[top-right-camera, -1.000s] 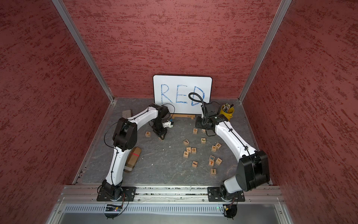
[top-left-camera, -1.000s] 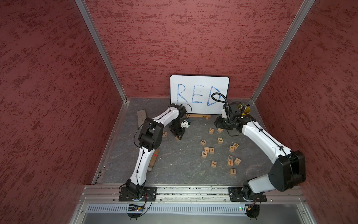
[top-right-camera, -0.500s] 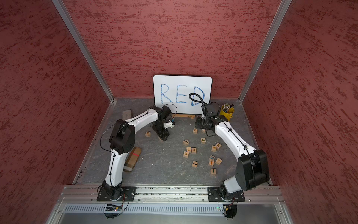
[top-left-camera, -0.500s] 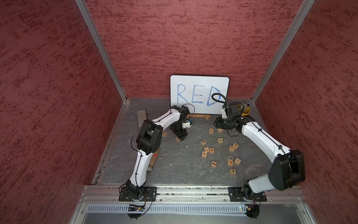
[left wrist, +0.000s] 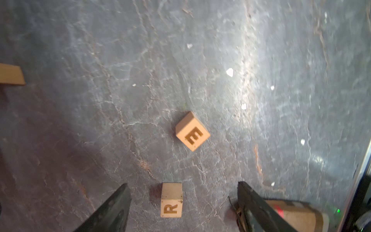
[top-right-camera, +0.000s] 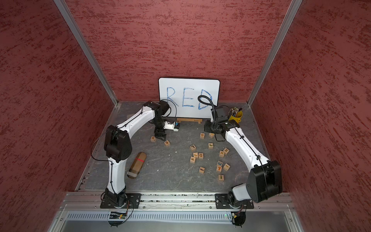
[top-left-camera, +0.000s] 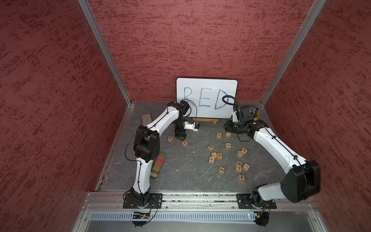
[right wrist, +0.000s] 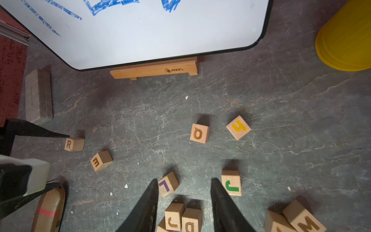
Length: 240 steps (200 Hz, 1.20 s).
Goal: Assemble the uppercase word "red" with letter blocks
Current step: Pick up the letter block from the center of the board.
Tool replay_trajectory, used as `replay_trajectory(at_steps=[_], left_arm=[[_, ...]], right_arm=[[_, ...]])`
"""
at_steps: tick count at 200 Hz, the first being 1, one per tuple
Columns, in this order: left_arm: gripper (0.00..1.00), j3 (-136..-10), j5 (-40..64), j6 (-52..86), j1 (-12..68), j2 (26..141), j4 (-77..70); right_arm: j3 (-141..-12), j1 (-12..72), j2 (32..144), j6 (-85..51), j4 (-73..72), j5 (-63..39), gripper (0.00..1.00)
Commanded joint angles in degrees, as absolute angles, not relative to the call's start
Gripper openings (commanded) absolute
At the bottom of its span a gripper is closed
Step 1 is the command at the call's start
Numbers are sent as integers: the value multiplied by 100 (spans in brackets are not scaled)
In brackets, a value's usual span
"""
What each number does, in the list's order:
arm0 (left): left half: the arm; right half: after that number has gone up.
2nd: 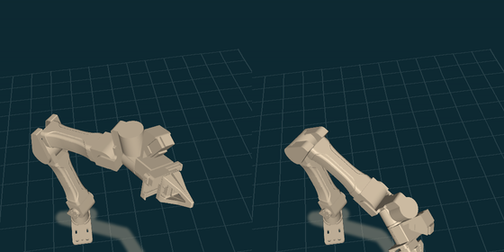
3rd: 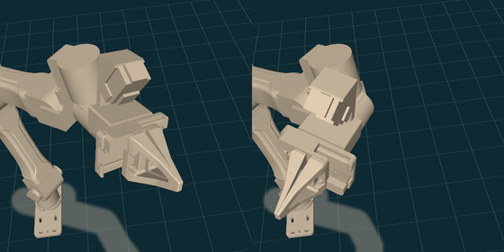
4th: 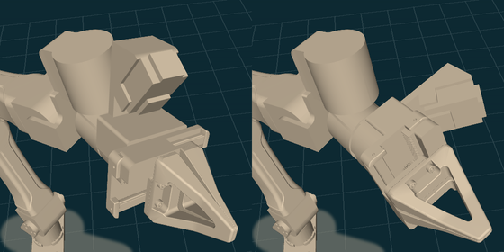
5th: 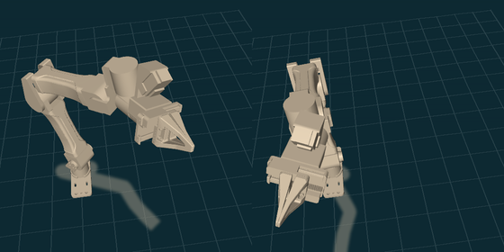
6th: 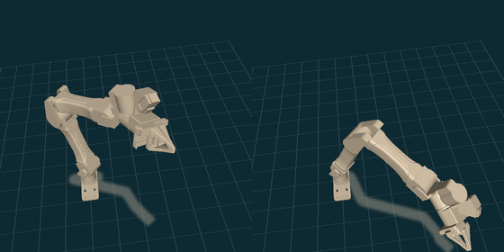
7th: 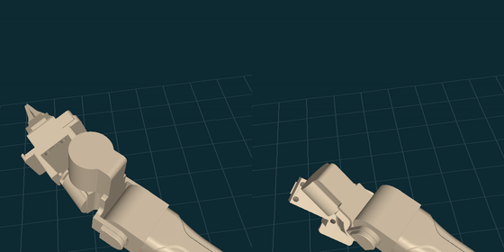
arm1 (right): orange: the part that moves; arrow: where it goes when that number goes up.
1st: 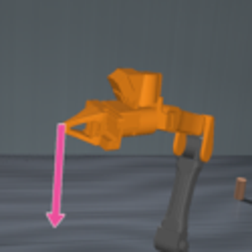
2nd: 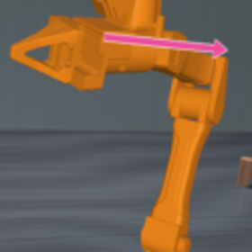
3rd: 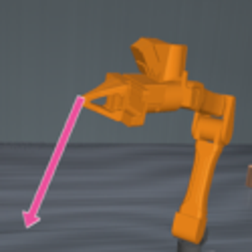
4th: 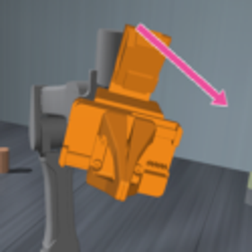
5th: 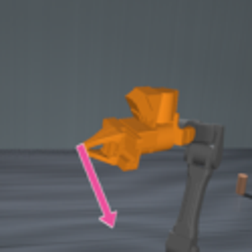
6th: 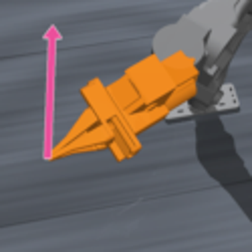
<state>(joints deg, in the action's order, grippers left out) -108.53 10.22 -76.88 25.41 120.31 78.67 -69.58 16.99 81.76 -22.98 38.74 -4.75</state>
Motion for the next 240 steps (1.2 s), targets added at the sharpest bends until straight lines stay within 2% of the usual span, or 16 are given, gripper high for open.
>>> replay_trajectory(at_steps=[1,96,164,240], left_arm=[[84,-10530,1152,-9227,2603,11842,8015],[82,-10222,802,-10690,3041,12284,6835],[75,-10116,638,-10685,3120,12410,7171],[64,-9846,630,-10585,3116,12449,6870]], right_arm=[[-7117,1643,8112,-2491,3894,-258,45],[-7006,1619,8003,-2513,3999,-71,45],[-6974,1566,8047,-2418,3991,-105,45],[-6919,1521,8044,-2372,3977,-137,45]])
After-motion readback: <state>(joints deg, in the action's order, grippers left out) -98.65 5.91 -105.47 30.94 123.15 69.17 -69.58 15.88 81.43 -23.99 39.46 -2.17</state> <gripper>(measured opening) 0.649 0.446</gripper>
